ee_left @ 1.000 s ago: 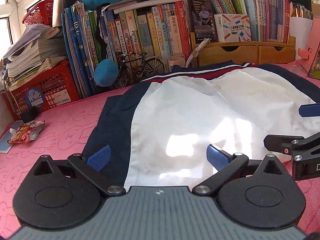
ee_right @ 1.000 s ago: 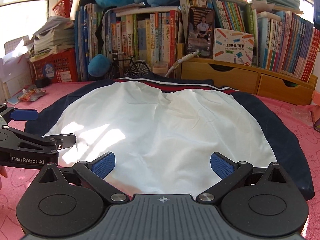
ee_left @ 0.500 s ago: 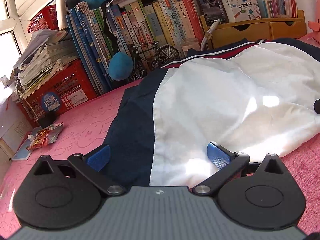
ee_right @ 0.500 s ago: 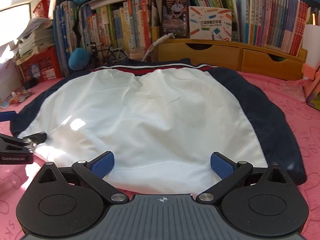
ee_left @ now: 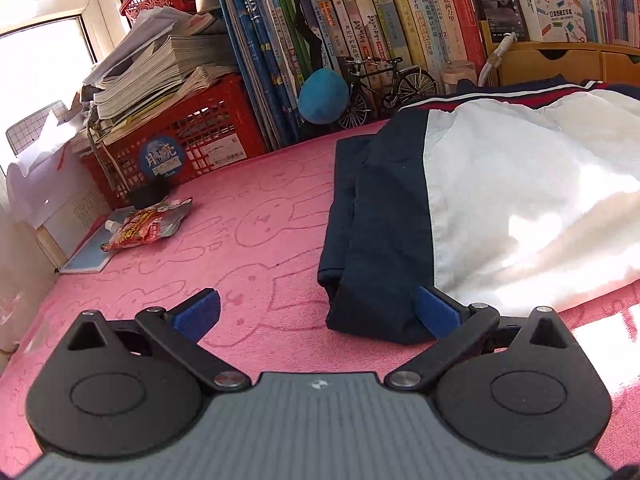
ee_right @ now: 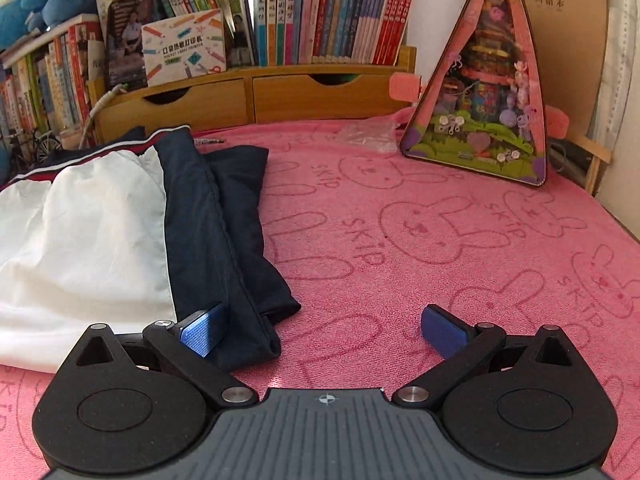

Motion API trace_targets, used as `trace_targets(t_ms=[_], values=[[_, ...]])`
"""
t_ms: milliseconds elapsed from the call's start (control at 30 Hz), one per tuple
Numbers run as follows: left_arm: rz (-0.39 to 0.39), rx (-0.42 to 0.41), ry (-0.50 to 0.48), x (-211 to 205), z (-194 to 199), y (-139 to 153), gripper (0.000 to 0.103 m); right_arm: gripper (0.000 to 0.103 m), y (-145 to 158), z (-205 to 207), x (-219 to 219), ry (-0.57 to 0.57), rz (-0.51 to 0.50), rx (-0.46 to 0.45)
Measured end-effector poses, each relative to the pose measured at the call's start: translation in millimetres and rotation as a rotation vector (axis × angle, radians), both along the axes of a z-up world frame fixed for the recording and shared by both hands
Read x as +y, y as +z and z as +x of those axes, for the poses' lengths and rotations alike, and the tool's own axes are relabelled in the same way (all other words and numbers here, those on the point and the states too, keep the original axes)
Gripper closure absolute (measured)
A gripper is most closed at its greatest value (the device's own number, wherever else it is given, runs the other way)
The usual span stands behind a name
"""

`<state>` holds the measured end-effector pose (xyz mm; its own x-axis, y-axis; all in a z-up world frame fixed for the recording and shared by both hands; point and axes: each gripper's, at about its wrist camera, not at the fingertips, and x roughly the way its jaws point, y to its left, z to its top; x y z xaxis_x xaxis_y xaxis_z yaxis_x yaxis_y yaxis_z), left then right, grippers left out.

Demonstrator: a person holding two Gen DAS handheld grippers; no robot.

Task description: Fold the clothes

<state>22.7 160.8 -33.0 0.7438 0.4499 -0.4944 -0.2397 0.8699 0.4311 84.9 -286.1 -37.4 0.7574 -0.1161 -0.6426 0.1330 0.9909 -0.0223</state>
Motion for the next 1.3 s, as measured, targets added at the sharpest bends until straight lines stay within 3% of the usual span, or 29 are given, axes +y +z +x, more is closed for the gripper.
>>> trace_targets(t_ms=[67,167,233,300,400,500,533,633,733,833,900,967,1033,1133,1200,1233,1300], values=[[0.159,-0.009,0.040,-6.2,-9.8,-5.3,0.000,0.000,0.5,-1.0,1.2,-0.001,0.003,0.000],[0.277,-0.006,0.061,-11.5,-26.7,-8.8,0.000,0.000,1.8,-0.4,-3.4,-0.008,0.048,-0.005],[0.237,0.012,0.059,-8.4,-28.5,-1.9,0.000,0.000,6.9,-7.2,-3.2,-0.024,0.092,-0.045],[0.122,-0.023,0.024,-5.1,-28.6,15.9,0.000,0.000,12.6,-14.2,-2.3,-0.030,0.139,-0.088],[-0.078,-0.083,-0.087,-14.9,-15.1,41.7,0.000,0.000,29.9,-19.5,17.0,0.112,0.244,-0.172],[-0.243,-0.094,-0.213,-35.4,8.3,55.9,0.000,0.001,43.0,-5.3,54.2,0.302,0.302,-0.158],[-0.292,-0.096,-0.254,-42.6,16.6,59.9,0.000,0.009,46.5,0.9,68.3,0.368,0.320,-0.148],[-0.243,-0.063,-0.299,-73.3,53.6,46.7,0.000,0.032,43.0,20.7,108.8,0.501,0.313,-0.106],[-0.187,-0.001,-0.271,-87.7,84.4,24.4,0.000,0.034,28.8,41.1,146.2,0.557,0.234,-0.053],[-0.174,0.035,-0.226,-73.0,92.6,5.1,0.000,0.036,12.0,50.9,153.2,0.536,0.125,-0.042],[-0.206,0.030,-0.208,-55.1,86.4,1.9,0.000,0.049,8.0,50.4,138.3,0.546,0.101,-0.064],[-0.238,0.034,-0.208,-42.2,80.0,5.3,0.000,0.081,8.1,51.3,118.6,0.531,0.134,-0.053],[-0.252,0.038,-0.220,-35.3,74.9,7.9,0.000,0.103,8.3,53.5,96.1,0.493,0.186,-0.037],[-0.240,0.034,-0.236,-32.7,67.7,10.0,0.000,0.102,8.1,56.0,62.4,0.423,0.242,-0.019],[-0.223,0.027,-0.233,-29.8,62.3,10.5,0.000,0.100,4.6,52.3,39.4,0.289,0.135,-0.053],[-0.211,0.023,-0.228,-27.9,59.7,10.5,0.000,0.102,4.9,53.1,25.2,0.265,0.154,-0.053],[-0.127,0.002,-0.164,-19.9,54.9,9.8,0.000,0.103,3.9,54.4,2.8,0.248,0.205,-0.049]])
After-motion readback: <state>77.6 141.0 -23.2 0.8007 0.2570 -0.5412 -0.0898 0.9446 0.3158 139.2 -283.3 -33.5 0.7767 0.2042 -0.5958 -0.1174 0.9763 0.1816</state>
